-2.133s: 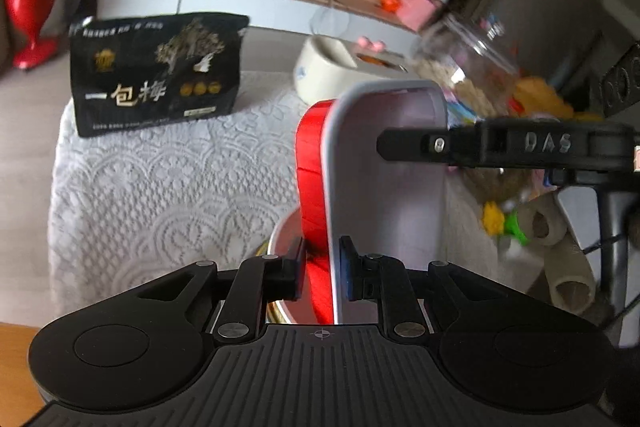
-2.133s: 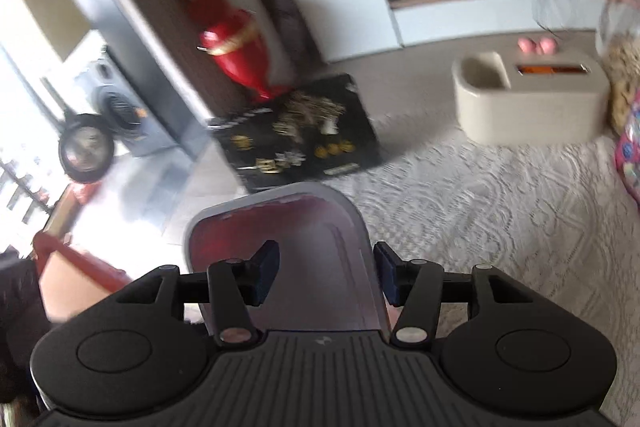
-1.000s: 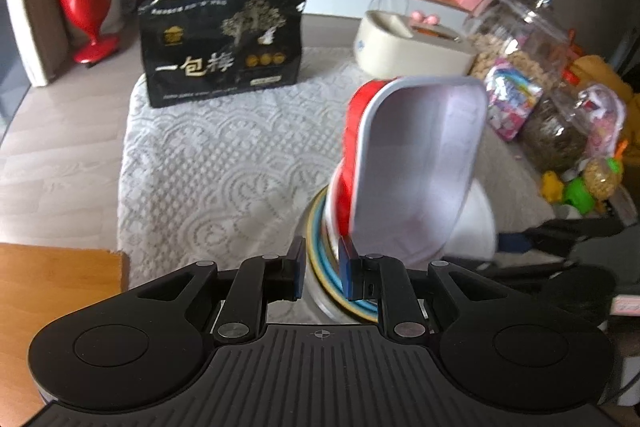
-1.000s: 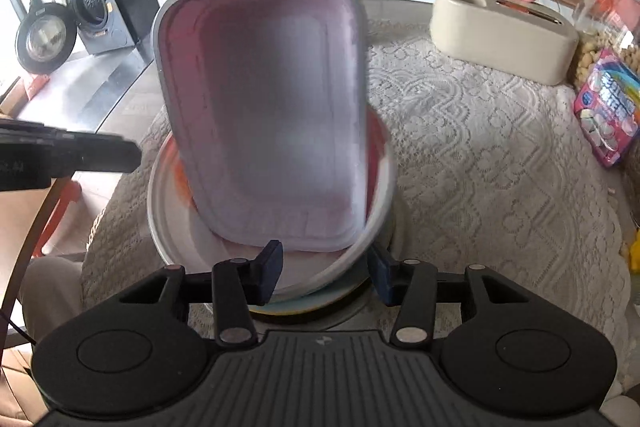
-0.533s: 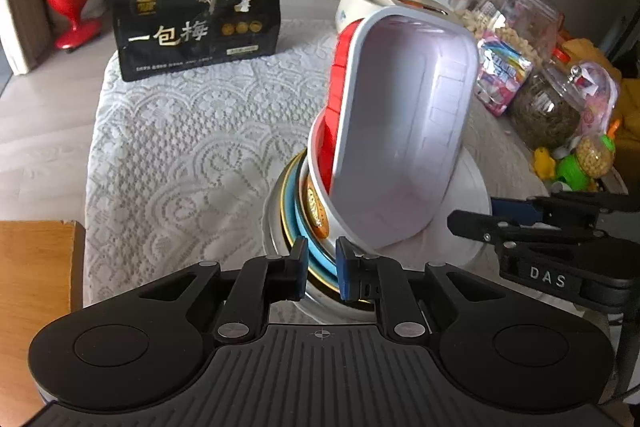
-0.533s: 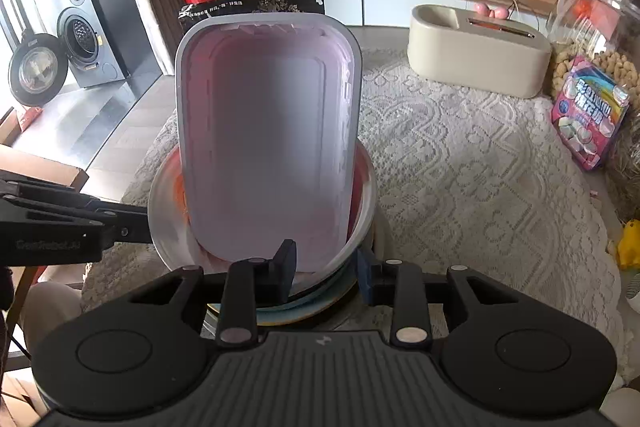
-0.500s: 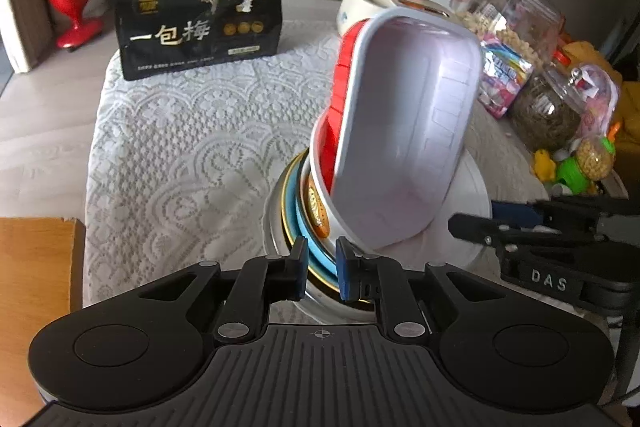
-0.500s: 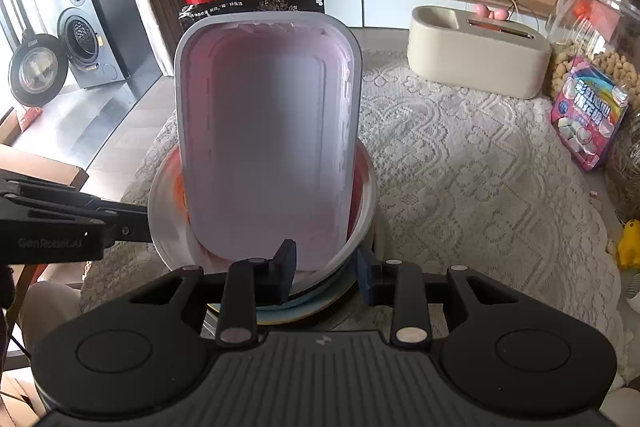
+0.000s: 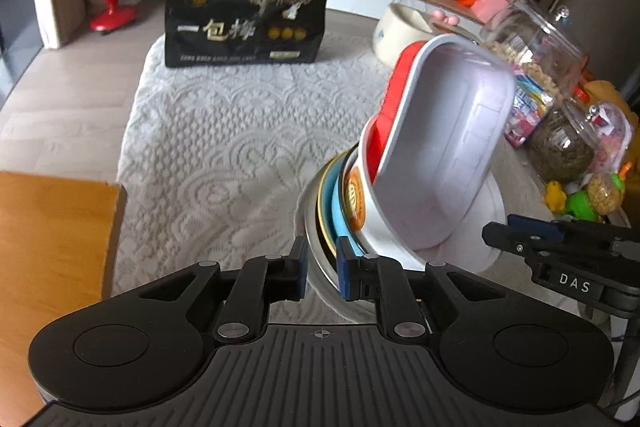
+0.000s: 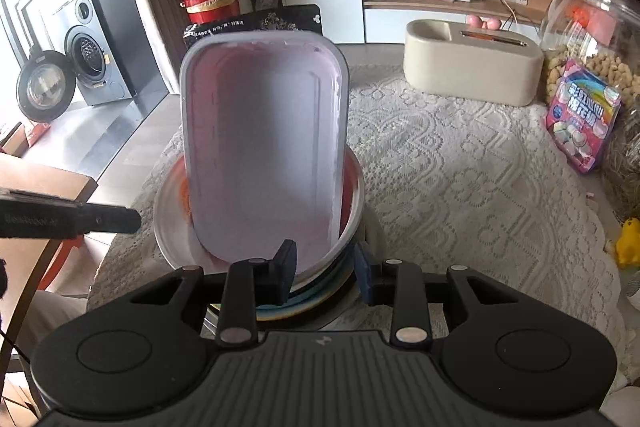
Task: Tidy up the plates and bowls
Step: 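Set the tray upright in the white bowl, open and withdraw the right gripper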
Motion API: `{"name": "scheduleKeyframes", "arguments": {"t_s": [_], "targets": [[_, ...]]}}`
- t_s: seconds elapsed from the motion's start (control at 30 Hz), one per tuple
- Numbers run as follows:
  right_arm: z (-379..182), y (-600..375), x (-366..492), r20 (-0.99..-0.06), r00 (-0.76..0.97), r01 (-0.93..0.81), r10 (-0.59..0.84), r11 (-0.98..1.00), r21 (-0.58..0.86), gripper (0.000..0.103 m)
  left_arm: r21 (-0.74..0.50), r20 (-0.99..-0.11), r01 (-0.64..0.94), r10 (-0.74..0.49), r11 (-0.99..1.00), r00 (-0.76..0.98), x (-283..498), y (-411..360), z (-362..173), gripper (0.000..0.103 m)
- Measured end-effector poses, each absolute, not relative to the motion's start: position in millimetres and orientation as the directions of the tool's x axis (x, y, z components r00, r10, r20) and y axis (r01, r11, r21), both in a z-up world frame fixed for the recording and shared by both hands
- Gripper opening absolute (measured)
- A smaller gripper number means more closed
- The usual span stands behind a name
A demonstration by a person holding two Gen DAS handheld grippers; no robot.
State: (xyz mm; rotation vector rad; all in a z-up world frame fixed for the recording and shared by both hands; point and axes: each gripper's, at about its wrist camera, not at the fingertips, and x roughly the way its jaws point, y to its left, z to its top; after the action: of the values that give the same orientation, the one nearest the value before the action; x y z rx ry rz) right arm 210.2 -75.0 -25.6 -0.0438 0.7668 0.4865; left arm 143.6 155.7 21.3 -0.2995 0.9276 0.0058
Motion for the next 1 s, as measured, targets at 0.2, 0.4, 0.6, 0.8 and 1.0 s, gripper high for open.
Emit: {"name": "scheduleKeyframes", "arguments": {"t_s": [0.2, 0.4, 0.6, 0.8, 1.0], "targets": [[-20, -80, 219, -0.644, 0.639, -0.407, 0.421, 0.895, 0.181, 0.031, -0.339, -0.712, -0.122, -0.17, 0.933, 0.681, 140, 154, 38, 0.017], [-2, -75, 239, -0.602, 0.702, -0.369, 0.381, 0.917, 0.149, 0.031, -0.264, -0.706, -0.148, -0.086, 0.953, 0.703, 161, 144, 39, 0.017], [1, -60, 261, -0.602, 0.705, -0.373, 0.376, 0.918, 0.136, 0.031, -0.237, -0.739, -0.153, -0.076, 0.959, 0.67, 170, 146, 25, 0.02], [-11, -57, 262, -0.627, 0.677, -0.381, 0.386, 0.912, 0.151, 0.031, -0.255, -0.736, -0.164, -0.082, 0.953, 0.672, 167, 151, 25, 0.019], [-18, -76, 257, -0.626, 0.682, -0.345, 0.379, 0.921, 0.183, 0.031, -0.29, -0.687, -0.171, -0.08, 0.942, 0.722, 159, 152, 38, 0.018]]}}
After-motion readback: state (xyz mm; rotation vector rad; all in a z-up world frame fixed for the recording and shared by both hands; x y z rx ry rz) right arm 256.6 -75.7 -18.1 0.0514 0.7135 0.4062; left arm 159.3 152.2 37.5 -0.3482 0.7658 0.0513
